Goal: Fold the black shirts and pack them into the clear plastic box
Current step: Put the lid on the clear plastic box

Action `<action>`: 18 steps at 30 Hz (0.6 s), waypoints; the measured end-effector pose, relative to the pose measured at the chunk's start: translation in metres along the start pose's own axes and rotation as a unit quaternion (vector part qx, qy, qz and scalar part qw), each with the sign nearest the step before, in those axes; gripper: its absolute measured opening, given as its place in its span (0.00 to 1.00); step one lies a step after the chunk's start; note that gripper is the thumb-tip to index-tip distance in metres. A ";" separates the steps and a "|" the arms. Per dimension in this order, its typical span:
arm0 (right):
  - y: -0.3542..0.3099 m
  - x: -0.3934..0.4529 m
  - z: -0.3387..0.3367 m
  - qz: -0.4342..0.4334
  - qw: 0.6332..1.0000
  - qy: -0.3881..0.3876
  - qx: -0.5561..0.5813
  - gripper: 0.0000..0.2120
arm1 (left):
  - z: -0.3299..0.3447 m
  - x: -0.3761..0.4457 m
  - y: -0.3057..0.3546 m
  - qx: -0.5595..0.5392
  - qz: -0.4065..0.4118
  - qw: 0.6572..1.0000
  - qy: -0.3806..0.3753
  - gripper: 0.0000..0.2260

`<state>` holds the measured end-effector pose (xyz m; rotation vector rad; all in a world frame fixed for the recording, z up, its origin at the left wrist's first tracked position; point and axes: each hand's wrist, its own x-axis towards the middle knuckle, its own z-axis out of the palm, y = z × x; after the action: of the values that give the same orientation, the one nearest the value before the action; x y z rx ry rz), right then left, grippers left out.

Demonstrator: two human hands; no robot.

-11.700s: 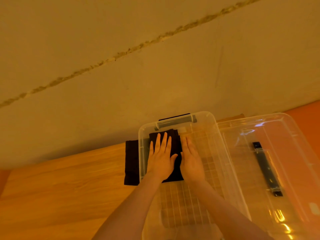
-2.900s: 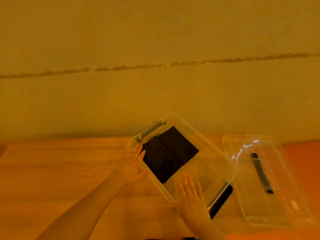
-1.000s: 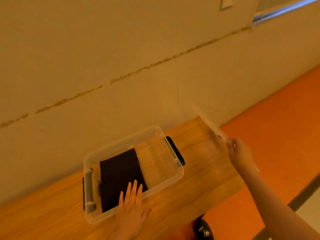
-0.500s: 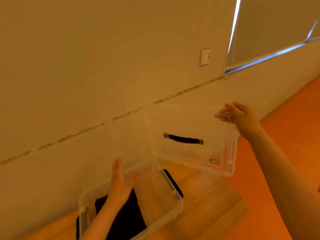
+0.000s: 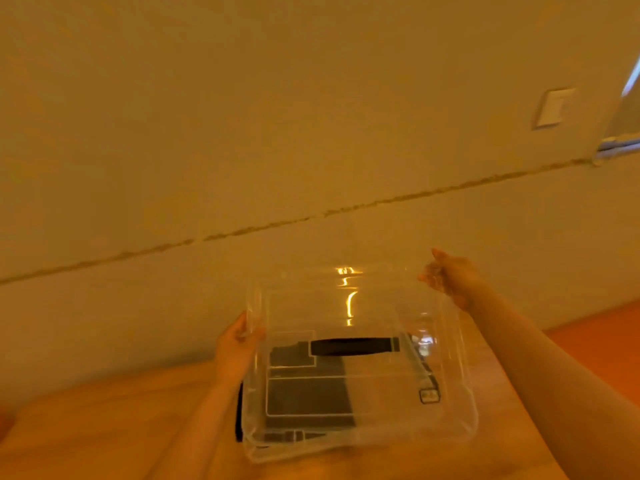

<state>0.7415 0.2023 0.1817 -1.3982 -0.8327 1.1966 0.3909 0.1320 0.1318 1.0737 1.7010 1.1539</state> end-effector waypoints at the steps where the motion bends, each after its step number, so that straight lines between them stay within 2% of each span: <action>1: 0.014 0.003 0.011 0.003 1.000 -0.009 -0.026 0.14 | -0.007 0.001 -0.010 0.003 -0.011 1.000 0.022 0.15; 3: 0.044 -0.002 0.021 0.000 0.996 -0.052 -0.079 0.09 | -0.015 0.004 -0.026 0.011 -0.019 0.999 0.050 0.19; 6: 0.085 -0.011 0.026 0.001 0.977 -0.107 -0.186 0.03 | -0.018 0.008 -0.047 0.021 -0.041 0.996 0.081 0.16; 7: 0.094 -0.012 0.027 0.003 0.967 -0.100 -0.232 0.05 | -0.016 0.009 -0.052 0.035 -0.050 0.994 0.091 0.13; 9: 0.111 -0.010 0.032 -0.001 0.950 -0.072 -0.303 0.15 | -0.010 0.013 -0.061 0.074 -0.061 0.989 0.115 0.04; 10: 0.119 -0.007 0.035 -0.010 0.947 -0.063 -0.315 0.17 | -0.006 0.017 -0.065 0.081 -0.061 0.987 0.128 0.08; 12: 0.132 0.000 0.041 -0.021 0.945 -0.037 -0.325 0.17 | 0.000 0.027 -0.075 0.083 -0.065 0.983 0.149 0.14; 14: 0.150 0.012 0.043 -0.016 0.947 -0.017 -0.320 0.16 | 0.005 0.033 -0.082 0.084 -0.077 0.984 0.140 0.10; 15: 0.157 0.016 0.042 -0.004 0.954 -0.012 -0.301 0.14 | 0.006 0.034 -0.085 0.090 -0.077 0.985 0.124 0.06; 16: 0.166 0.022 0.041 -0.011 0.956 -0.007 -0.293 0.10 | 0.007 0.033 -0.088 0.100 -0.076 0.987 0.101 0.06; 18: 0.176 0.030 0.037 -0.028 0.949 0.020 -0.312 0.08 | 0.010 0.034 -0.095 0.154 -0.077 0.983 0.062 0.15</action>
<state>0.6918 0.2074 0.0060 -1.8771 -1.2842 0.8859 0.3697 0.1449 0.0332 1.0462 2.0711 0.8940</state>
